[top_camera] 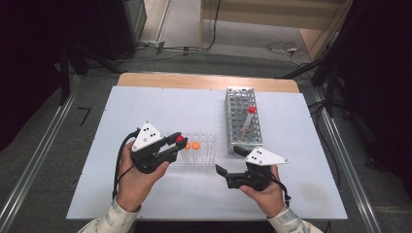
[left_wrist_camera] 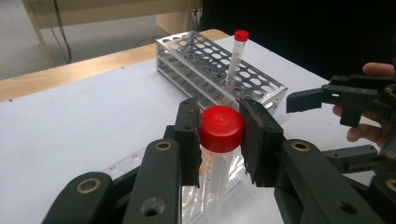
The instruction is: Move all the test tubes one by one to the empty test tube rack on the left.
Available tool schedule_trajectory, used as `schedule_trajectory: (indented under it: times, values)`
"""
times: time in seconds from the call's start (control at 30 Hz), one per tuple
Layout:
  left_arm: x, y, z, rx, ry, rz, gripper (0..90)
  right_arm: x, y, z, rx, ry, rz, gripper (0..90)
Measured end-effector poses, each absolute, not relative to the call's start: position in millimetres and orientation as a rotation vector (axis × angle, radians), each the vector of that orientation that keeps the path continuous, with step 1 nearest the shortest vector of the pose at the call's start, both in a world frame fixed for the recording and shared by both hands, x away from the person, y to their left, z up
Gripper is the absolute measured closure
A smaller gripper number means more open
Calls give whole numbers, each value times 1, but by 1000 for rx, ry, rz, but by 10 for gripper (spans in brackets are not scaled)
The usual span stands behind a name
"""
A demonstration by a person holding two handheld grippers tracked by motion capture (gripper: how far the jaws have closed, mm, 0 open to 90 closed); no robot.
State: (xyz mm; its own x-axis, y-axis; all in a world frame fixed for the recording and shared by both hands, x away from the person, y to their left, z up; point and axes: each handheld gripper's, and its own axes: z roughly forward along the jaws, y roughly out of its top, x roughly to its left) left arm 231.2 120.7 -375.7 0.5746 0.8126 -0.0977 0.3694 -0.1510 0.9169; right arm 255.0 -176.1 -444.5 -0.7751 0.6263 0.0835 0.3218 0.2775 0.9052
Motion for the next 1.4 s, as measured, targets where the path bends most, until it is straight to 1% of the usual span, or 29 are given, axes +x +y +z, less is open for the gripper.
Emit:
schedule_trajectory:
  times: [0.47, 1.4]
  values:
    - [240, 125, -375, 1724, 1006, 642, 707, 256, -176, -446, 883, 2260, 1493, 113]
    - [252, 118, -407, 1787, 1061, 593, 694, 257, -177, -448, 894, 2264, 1476, 122]
